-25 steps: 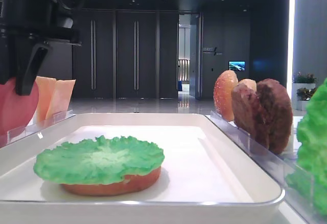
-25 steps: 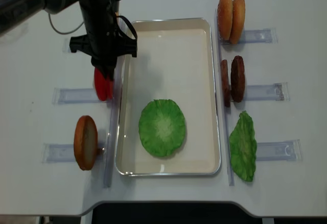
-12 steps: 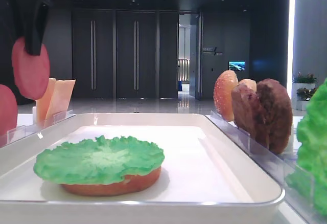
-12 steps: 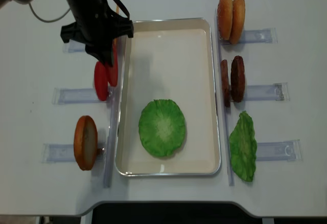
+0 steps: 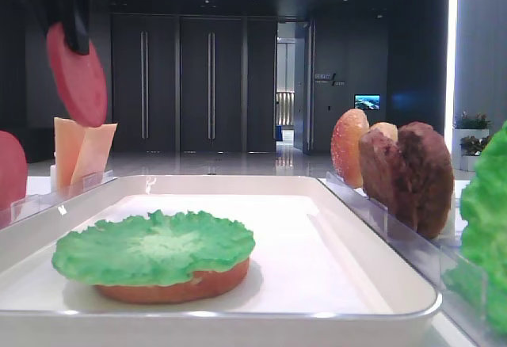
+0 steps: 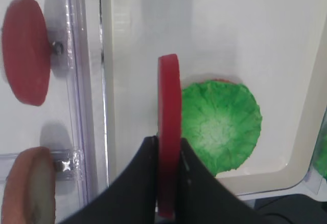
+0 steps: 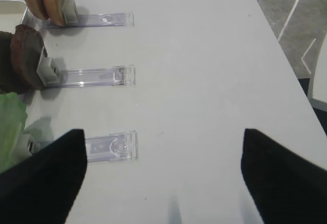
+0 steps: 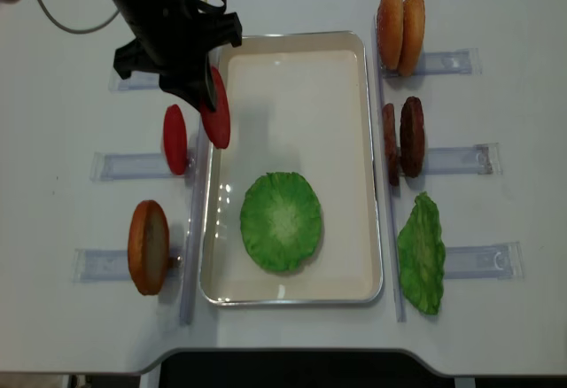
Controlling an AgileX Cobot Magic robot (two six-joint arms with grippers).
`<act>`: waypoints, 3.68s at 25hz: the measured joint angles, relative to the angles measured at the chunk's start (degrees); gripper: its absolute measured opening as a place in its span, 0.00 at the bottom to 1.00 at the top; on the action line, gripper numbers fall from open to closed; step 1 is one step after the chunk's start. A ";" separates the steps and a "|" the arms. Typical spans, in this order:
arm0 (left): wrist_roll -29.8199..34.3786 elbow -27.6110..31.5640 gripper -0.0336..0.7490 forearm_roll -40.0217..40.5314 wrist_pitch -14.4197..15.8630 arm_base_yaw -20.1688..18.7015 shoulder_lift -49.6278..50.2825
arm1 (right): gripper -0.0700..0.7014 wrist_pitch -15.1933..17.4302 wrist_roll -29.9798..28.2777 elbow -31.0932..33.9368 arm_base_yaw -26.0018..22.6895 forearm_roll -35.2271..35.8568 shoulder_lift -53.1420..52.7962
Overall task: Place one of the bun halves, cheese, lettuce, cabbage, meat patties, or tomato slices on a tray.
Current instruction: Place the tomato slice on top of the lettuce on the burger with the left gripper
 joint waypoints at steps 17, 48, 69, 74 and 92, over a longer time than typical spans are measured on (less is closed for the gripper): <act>14.87 26.63 0.10 -21.43 -19.88 -1.16 -12.60 | 0.85 0.00 0.00 0.00 0.00 0.00 0.00; 43.59 39.14 0.10 -52.05 -42.20 -7.99 -6.16 | 0.85 0.00 0.00 0.00 0.00 0.00 0.00; 43.79 39.14 0.41 -52.72 -42.38 -7.99 -4.65 | 0.85 0.00 0.00 0.00 0.00 0.00 0.00; 43.79 39.14 0.76 -52.60 -42.00 -7.99 -4.65 | 0.85 0.00 0.00 0.00 0.00 0.00 0.00; 29.64 39.14 0.87 -35.67 -38.88 -6.98 -11.42 | 0.85 0.00 0.00 0.00 0.00 0.00 0.00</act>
